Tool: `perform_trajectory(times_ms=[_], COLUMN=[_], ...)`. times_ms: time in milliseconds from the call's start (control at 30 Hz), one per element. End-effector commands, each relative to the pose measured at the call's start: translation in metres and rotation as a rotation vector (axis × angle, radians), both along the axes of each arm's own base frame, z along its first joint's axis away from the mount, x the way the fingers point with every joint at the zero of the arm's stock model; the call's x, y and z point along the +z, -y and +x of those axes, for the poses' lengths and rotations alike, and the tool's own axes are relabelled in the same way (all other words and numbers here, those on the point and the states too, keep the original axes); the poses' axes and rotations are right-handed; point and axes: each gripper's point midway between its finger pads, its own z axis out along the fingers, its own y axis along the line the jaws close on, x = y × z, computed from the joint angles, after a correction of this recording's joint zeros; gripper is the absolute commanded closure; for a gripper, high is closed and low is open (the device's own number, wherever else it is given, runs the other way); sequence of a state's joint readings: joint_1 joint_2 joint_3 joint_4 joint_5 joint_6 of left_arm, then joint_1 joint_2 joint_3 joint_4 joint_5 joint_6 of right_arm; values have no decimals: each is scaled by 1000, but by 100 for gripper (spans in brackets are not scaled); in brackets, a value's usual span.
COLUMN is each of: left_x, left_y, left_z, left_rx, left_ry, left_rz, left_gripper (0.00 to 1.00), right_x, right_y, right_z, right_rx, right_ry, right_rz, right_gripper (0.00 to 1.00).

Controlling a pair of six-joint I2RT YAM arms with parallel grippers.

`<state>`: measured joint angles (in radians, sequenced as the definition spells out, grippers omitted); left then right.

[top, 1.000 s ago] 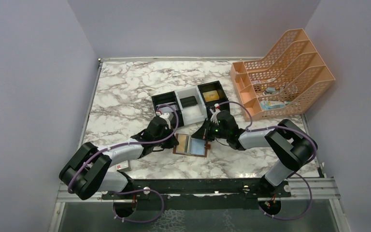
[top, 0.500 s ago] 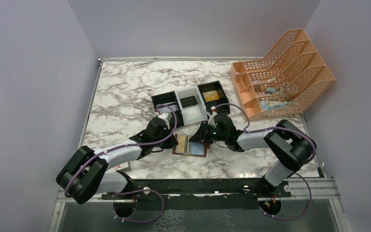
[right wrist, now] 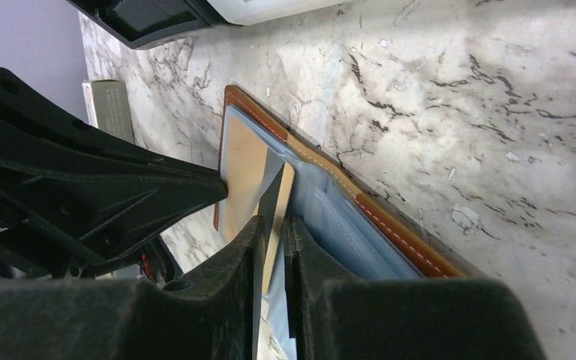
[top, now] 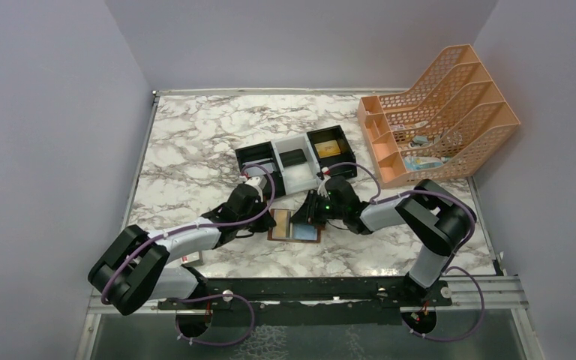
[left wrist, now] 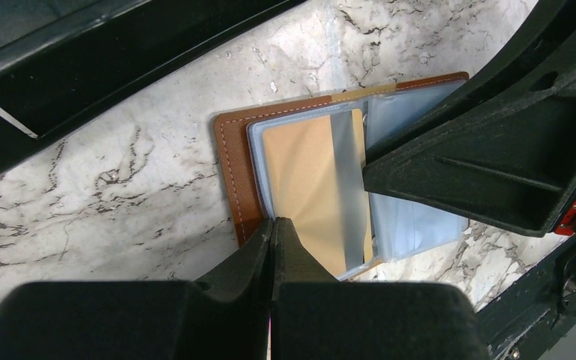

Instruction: Take the credit cards out of the card holder

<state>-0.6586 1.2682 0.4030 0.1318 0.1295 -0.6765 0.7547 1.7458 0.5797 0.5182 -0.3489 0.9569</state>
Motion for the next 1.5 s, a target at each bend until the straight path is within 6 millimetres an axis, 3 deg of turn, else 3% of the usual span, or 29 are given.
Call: perform_trajectory(times_ms=[0, 233, 433, 733, 1467], left_x=[-11, -8, -8, -10, -9], left_y=[-1, 4, 5, -1, -4], left_z=[-6, -7, -7, -7, -8], left_rx=[-6, -21, -19, 1, 4], left_ry=[-21, -13, -12, -8, -3], left_rz=[27, 20, 22, 44, 49], left_gripper=[100, 100, 100, 100, 100], right_x=[-7, 2, 6, 15, 20], right_y=[-7, -14, -16, -6, 20], right_z=[-1, -4, -5, -1, 5], right_rx=[16, 51, 68, 56, 104], right_ry=[-7, 10, 27, 75, 95], right_rz=[-13, 14, 37, 28, 21], right_gripper=[82, 79, 90, 99, 99])
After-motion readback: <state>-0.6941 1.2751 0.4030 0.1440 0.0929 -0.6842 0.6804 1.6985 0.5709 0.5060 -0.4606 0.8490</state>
